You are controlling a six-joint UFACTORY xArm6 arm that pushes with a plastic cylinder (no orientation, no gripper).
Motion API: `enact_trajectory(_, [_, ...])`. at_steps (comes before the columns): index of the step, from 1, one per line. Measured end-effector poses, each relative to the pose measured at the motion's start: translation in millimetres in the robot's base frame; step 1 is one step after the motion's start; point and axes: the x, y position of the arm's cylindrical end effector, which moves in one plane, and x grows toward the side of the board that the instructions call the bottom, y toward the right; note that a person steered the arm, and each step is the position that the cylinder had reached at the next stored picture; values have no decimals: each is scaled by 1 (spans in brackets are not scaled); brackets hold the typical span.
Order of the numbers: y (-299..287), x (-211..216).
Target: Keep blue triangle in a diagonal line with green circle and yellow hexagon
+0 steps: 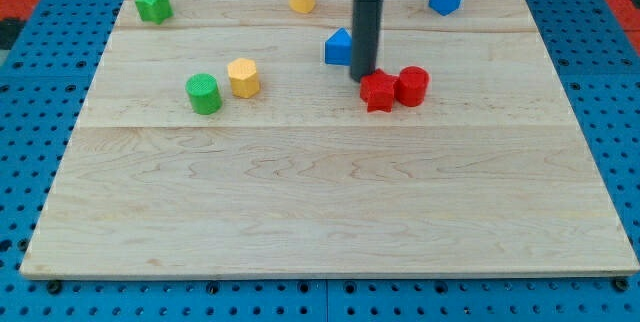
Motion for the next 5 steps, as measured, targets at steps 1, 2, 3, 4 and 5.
enact_trajectory(1, [15, -30])
enact_trajectory(2, [6, -37])
enact_trajectory(3, [6, -37])
enact_trajectory(4, [6, -37])
enact_trajectory(5, [5, -38])
